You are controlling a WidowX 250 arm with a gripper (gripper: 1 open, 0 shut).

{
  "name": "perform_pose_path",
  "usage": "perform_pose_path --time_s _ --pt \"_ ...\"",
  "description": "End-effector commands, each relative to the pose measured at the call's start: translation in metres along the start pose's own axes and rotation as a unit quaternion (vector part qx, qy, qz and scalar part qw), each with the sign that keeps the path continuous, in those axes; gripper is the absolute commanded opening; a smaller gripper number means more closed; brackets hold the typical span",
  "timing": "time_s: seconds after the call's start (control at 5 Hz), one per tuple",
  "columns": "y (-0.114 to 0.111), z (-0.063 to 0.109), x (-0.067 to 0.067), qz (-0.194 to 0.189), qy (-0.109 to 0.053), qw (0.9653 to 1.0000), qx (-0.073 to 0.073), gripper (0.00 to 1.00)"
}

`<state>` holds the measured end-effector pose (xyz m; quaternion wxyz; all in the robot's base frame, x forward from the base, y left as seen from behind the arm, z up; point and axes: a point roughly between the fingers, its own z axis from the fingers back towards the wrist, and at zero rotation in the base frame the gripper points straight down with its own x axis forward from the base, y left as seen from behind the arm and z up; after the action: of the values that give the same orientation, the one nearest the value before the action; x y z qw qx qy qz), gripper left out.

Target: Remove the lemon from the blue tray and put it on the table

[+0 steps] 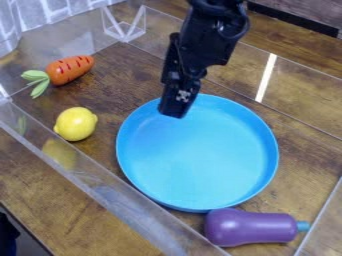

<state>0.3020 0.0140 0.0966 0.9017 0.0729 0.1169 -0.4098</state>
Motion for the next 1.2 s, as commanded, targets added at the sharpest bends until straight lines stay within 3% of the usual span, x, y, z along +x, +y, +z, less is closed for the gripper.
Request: perform_pose_path --time_s 0.0,0.4,0.6,0.8,1.0 --pt "0.007 -0.009 -0.006 0.015 -0.013 0.9997 0.013 1.00" --pt "0.005 -0.036 -0.004 0.028 -0.013 0.9995 0.011 1.00" --pt "0.012 -0.028 -0.007 0.085 -0.015 0.9962 0.009 1.00" --pt "0.020 -0.016 -0.012 0.144 -0.018 0.9893 0.009 1.00" --pt "0.028 0.006 -0.020 0.156 -0.028 0.9871 0.023 1.00"
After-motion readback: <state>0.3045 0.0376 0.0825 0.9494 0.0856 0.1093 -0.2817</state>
